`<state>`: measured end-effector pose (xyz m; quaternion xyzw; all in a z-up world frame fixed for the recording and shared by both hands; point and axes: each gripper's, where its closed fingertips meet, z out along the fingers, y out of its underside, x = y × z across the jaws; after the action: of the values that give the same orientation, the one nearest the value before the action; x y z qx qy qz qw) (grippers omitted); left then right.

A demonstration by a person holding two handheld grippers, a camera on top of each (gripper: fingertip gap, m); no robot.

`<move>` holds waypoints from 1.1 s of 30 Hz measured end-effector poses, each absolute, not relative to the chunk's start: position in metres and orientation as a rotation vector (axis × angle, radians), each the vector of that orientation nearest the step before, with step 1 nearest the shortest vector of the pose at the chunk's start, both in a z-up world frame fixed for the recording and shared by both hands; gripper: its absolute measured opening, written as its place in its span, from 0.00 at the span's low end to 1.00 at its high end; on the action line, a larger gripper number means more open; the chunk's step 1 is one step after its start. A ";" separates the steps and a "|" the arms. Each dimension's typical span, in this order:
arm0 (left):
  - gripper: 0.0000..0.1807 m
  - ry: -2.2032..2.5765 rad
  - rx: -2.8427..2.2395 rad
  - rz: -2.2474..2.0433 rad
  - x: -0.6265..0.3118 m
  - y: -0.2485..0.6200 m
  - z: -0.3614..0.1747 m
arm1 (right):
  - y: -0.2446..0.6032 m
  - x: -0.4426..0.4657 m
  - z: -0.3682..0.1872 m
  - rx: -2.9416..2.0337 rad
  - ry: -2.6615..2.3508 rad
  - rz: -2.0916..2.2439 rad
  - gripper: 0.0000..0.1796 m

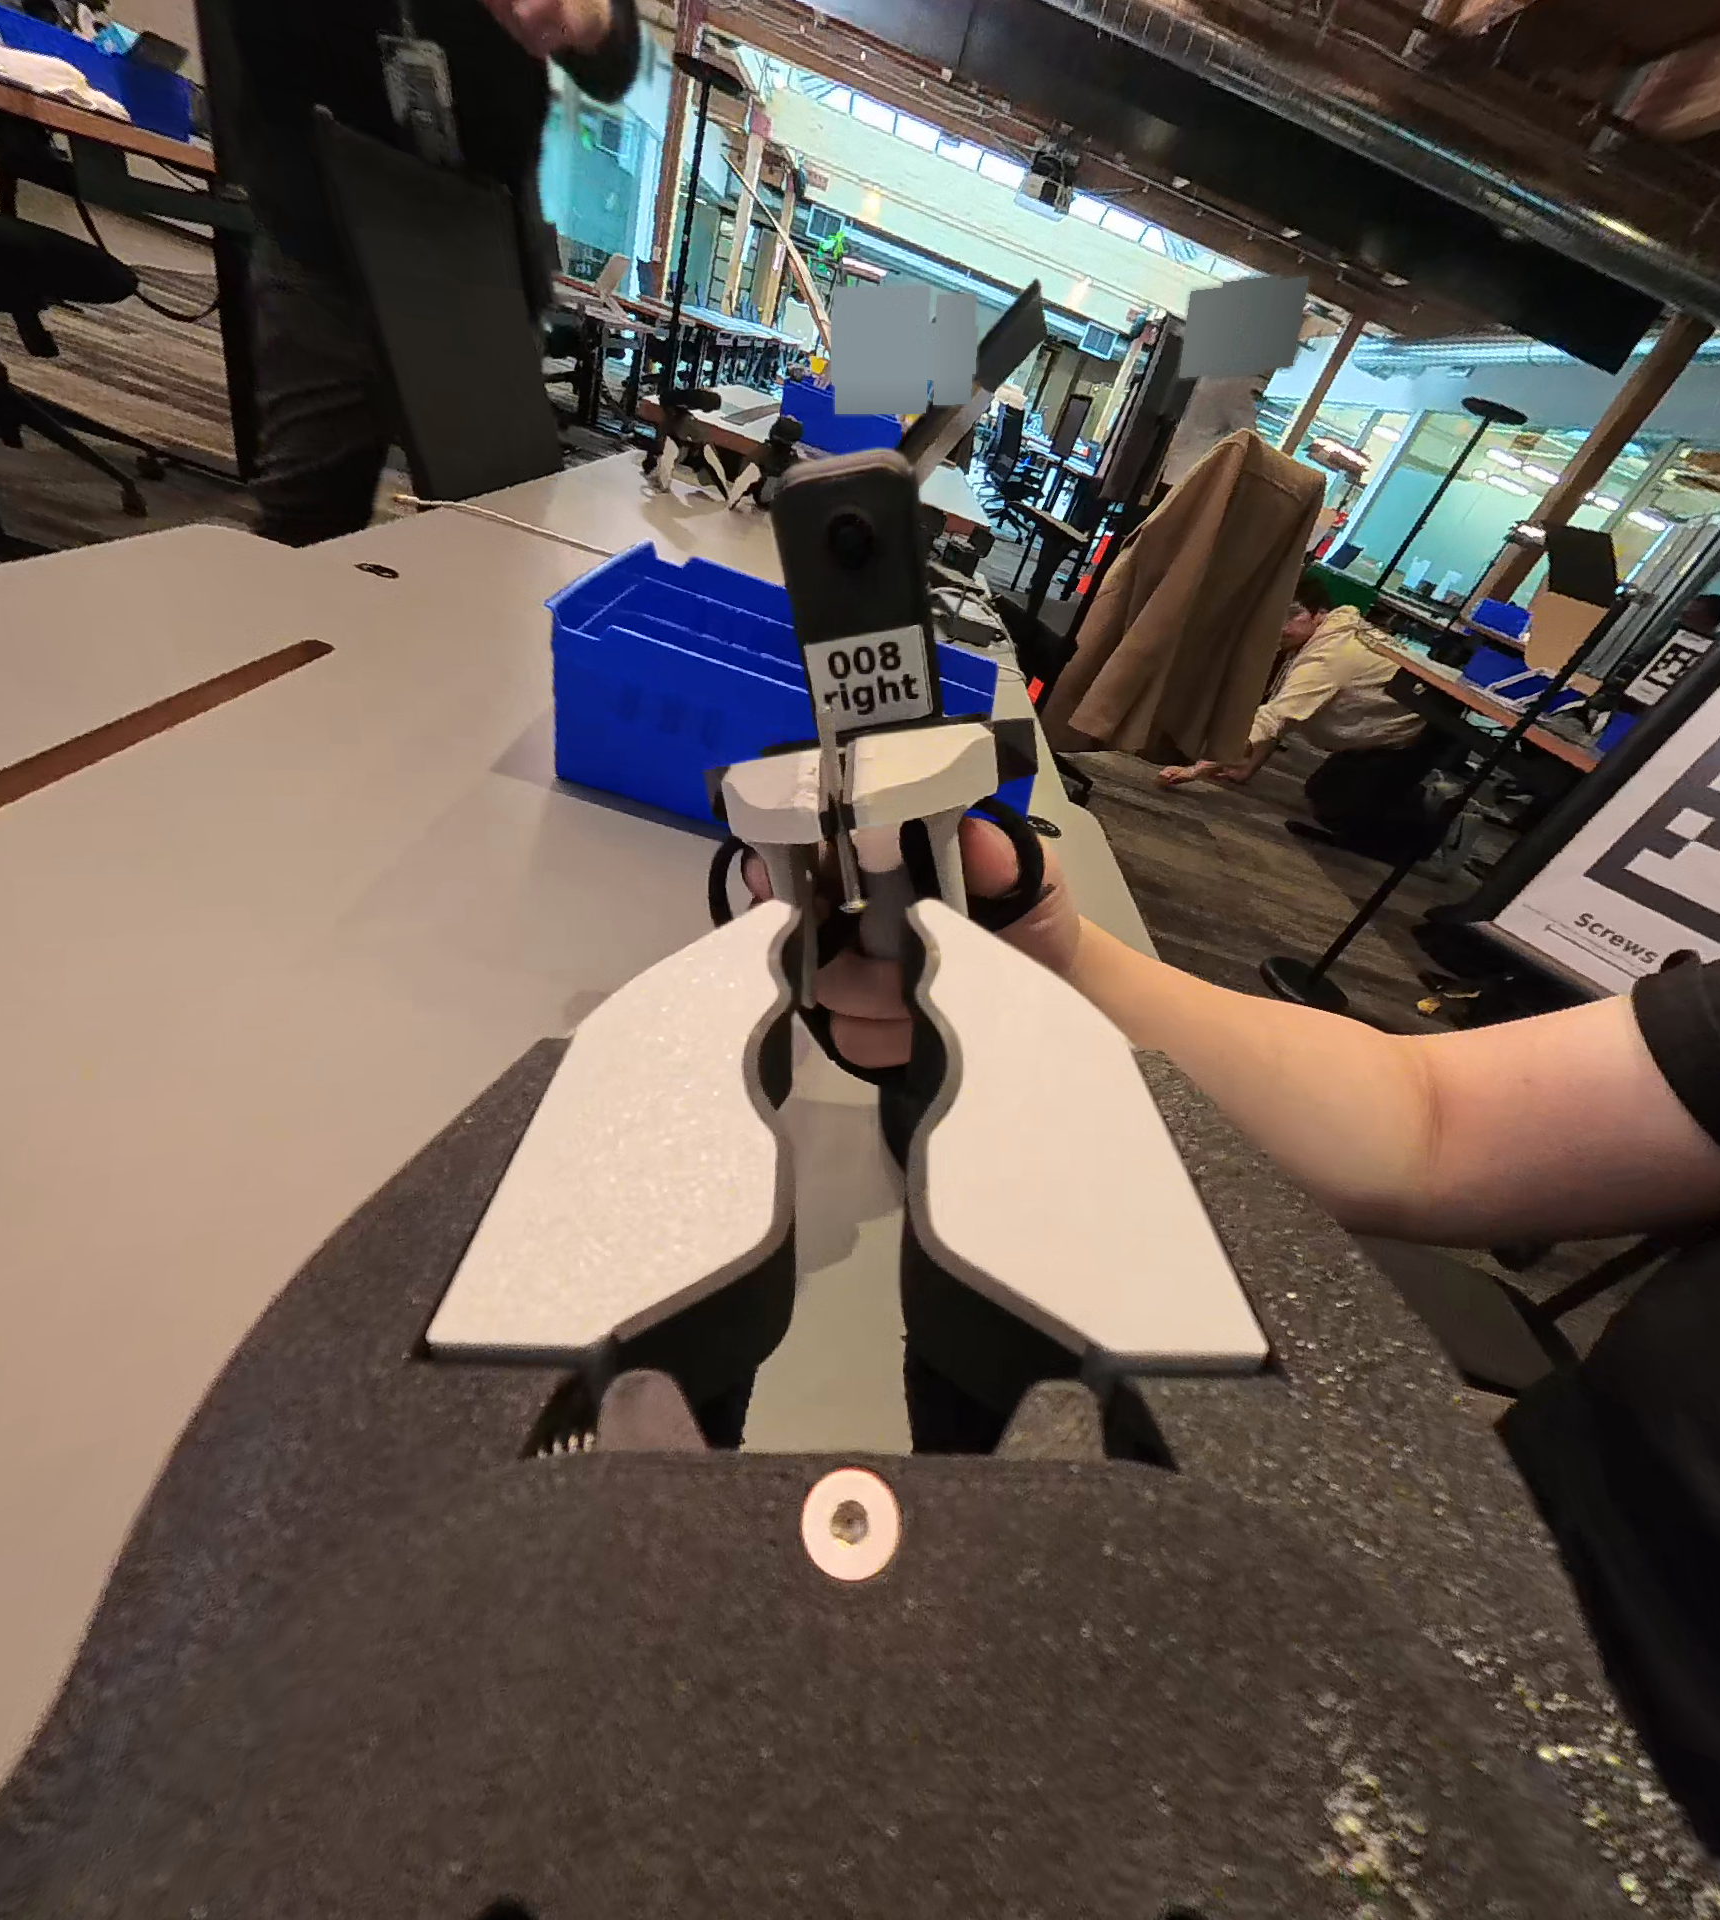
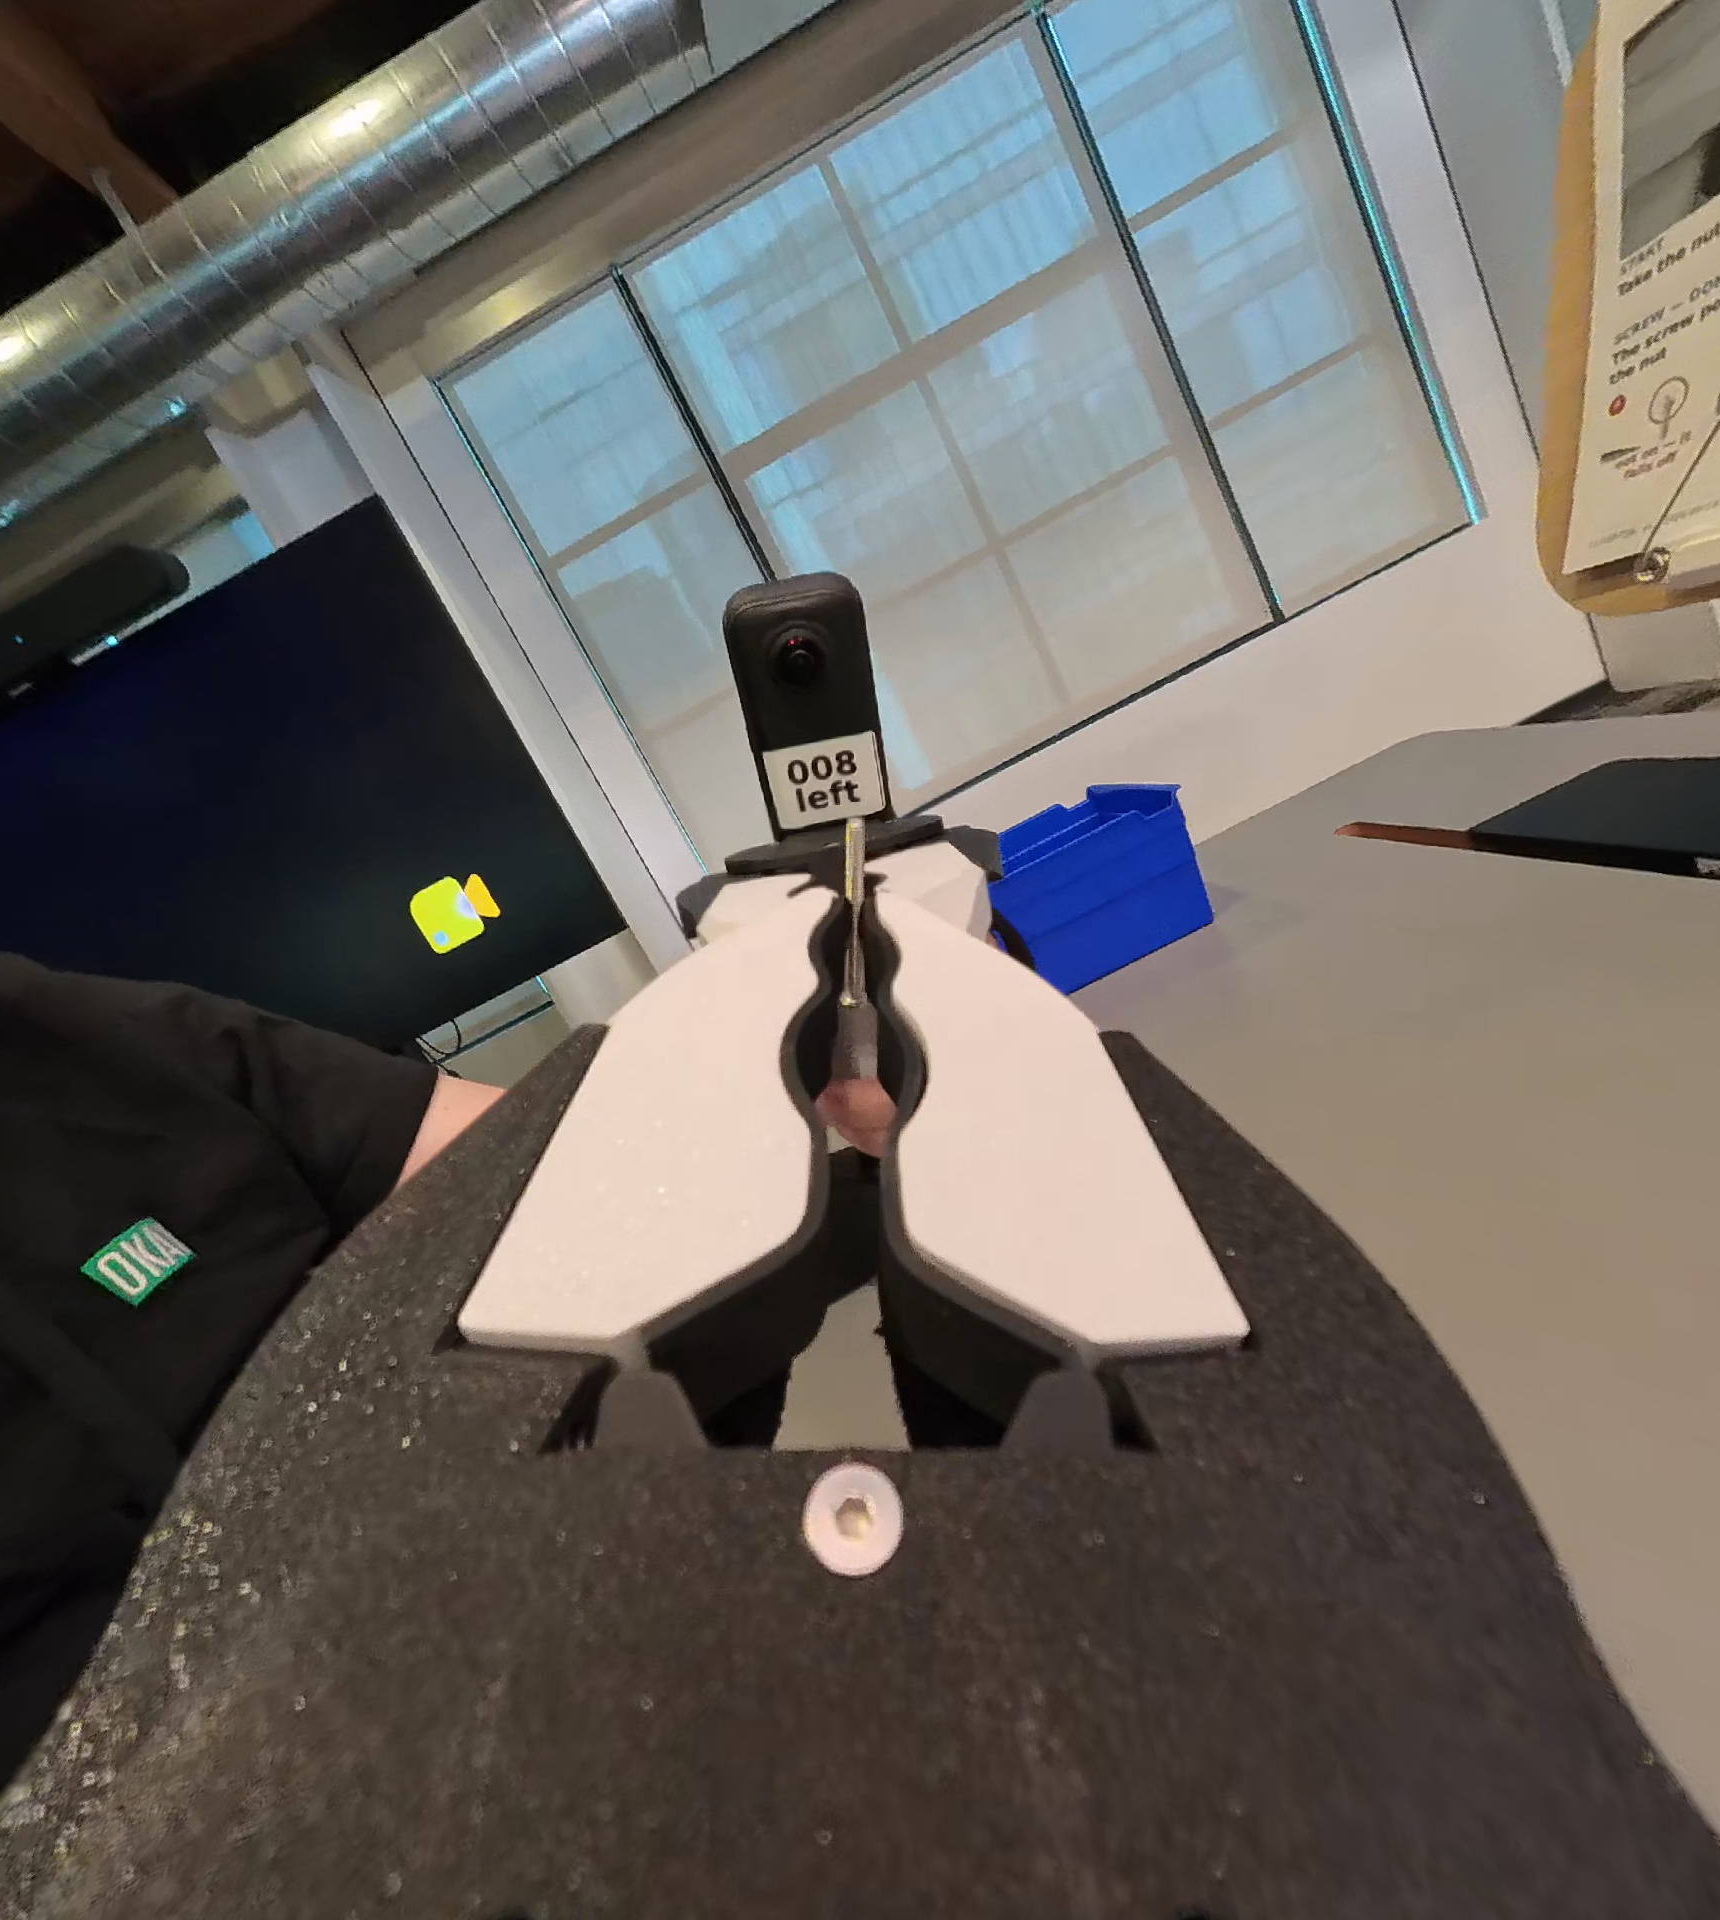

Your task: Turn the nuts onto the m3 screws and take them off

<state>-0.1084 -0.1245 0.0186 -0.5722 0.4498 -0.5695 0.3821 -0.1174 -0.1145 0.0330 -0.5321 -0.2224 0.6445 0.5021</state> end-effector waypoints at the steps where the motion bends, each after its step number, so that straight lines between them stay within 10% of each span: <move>1: 0.09 1.144 -1.462 -1.466 -0.108 -0.124 0.019 | -0.114 -0.117 0.032 -1.292 -0.532 1.560 0.01; 33: 0.01 1.183 -1.526 -1.567 -0.113 -0.126 0.009 | -0.118 -0.132 0.020 -1.361 -0.622 1.505 0.01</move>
<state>-0.1132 -0.1257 0.0088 -0.5811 0.4505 -0.5965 0.3217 -0.1321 -0.1180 0.0199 -0.5598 -0.2560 0.6191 0.4877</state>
